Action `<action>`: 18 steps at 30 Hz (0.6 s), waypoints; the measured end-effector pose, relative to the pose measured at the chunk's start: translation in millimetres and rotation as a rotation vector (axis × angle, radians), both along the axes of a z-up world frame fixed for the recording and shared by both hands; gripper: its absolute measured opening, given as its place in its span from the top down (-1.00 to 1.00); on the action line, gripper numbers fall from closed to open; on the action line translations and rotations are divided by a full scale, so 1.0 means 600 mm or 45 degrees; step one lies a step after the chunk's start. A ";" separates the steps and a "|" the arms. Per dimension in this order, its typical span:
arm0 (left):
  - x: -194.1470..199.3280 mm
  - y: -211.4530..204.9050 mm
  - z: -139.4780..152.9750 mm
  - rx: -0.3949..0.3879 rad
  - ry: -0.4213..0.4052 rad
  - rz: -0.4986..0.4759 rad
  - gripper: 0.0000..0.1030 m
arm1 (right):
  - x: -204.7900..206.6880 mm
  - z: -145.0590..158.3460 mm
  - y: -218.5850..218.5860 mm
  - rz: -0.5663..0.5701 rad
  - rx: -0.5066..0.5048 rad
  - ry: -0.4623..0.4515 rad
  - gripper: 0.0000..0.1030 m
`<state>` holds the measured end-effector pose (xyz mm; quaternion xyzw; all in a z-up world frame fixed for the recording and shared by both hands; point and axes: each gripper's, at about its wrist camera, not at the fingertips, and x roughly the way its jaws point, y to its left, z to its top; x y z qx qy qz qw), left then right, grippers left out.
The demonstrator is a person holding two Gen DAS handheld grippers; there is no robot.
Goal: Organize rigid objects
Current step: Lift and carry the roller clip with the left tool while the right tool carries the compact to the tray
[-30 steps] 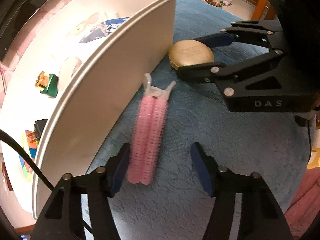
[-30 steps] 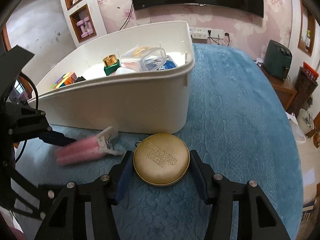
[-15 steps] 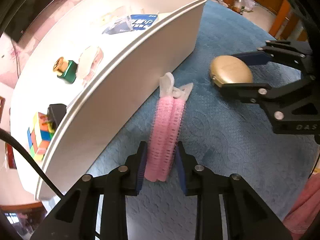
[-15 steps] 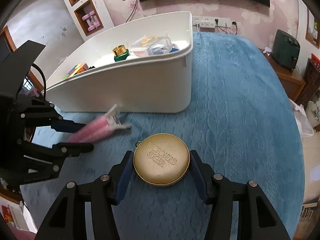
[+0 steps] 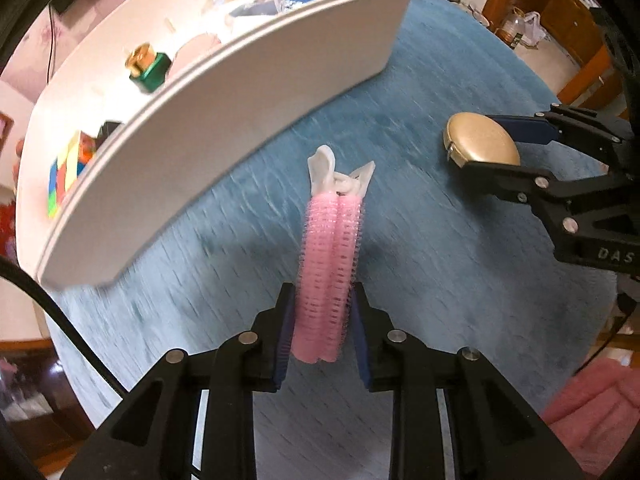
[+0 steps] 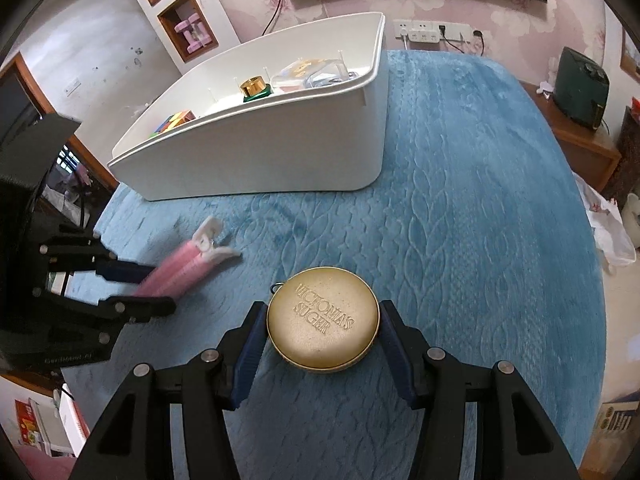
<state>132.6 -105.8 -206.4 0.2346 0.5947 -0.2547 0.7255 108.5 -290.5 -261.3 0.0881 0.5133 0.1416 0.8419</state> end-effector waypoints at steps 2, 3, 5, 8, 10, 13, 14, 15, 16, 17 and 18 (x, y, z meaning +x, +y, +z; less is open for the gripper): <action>-0.011 0.011 0.004 -0.017 0.031 0.018 0.45 | -0.005 0.003 0.000 -0.003 0.007 0.015 -0.08; -0.012 0.014 0.007 -0.025 0.043 0.022 0.45 | -0.009 0.005 0.002 -0.006 0.002 0.016 -0.08; -0.018 0.028 0.014 -0.060 0.074 0.044 0.45 | -0.017 0.012 0.009 -0.011 -0.017 0.017 -0.08; -0.033 0.050 0.028 -0.117 0.127 0.086 0.45 | -0.029 0.024 0.022 -0.026 -0.021 0.028 -0.08; -0.040 0.072 0.041 -0.156 0.146 0.110 0.45 | -0.036 0.034 0.035 -0.045 -0.018 0.039 -0.08; -0.046 0.115 0.060 -0.203 0.157 0.144 0.46 | -0.045 0.050 0.056 -0.084 -0.010 0.059 -0.08; -0.045 0.128 0.067 -0.215 0.155 0.155 0.46 | -0.048 0.056 0.062 -0.096 -0.007 0.061 -0.08; -0.045 0.145 0.076 -0.228 0.145 0.170 0.46 | -0.051 0.063 0.071 -0.111 -0.004 0.063 -0.08; -0.047 0.158 0.083 -0.237 0.131 0.182 0.46 | -0.052 0.068 0.079 -0.122 -0.002 0.065 -0.08; -0.046 0.166 0.090 -0.245 0.115 0.190 0.46 | -0.055 0.077 0.090 -0.136 0.001 0.064 -0.08; -0.046 0.185 0.102 -0.253 0.092 0.201 0.46 | -0.055 0.082 0.097 -0.144 0.002 0.063 -0.08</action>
